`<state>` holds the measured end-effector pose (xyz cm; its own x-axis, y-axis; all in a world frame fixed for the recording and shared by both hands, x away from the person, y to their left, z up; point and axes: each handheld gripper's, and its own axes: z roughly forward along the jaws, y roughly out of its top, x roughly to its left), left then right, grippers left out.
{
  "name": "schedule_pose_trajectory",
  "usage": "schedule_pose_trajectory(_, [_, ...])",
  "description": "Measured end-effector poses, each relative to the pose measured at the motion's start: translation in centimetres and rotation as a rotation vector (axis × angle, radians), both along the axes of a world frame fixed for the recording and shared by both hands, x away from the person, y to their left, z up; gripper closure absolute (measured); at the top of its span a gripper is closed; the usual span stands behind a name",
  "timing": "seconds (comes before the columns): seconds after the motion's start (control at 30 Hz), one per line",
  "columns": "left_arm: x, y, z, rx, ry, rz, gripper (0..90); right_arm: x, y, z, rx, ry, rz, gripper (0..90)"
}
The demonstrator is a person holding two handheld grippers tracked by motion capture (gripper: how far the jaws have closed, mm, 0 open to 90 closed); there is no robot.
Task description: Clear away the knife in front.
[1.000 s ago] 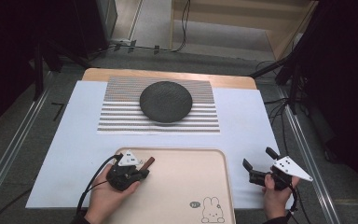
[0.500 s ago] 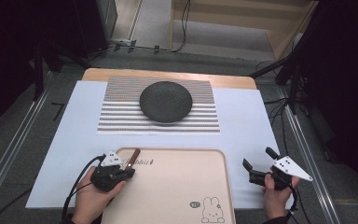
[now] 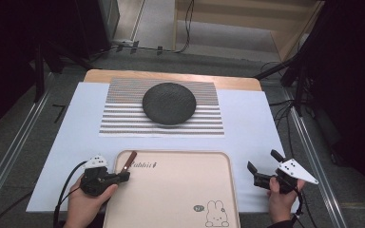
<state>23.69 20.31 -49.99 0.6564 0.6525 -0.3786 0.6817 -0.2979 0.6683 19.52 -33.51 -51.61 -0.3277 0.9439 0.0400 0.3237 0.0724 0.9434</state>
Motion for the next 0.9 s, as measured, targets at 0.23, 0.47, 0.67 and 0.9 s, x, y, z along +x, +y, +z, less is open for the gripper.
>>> schedule_pose_trajectory(0.23, [-1.1,-1.2,0.8,-0.006,-0.058,-0.003,90.0,0.0,0.0,0.0,0.006,0.001,-0.002,0.0])
schedule_pose_trajectory(0.47, [-1.0,0.7,0.6,0.042,-0.074,0.061,90.0,0.0,0.0,0.0,0.004,-0.004,0.002,0.0])
schedule_pose_trajectory(0.67, [-0.2,-1.4,0.4,0.132,-0.131,0.018,90.0,0.1,0.0,0.0,-0.001,0.0,0.001,0.0])
schedule_pose_trajectory(0.9, [0.3,-1.1,-0.2,0.17,-0.127,0.052,90.0,0.0,0.0,0.0,0.002,-0.003,0.002,0.0])
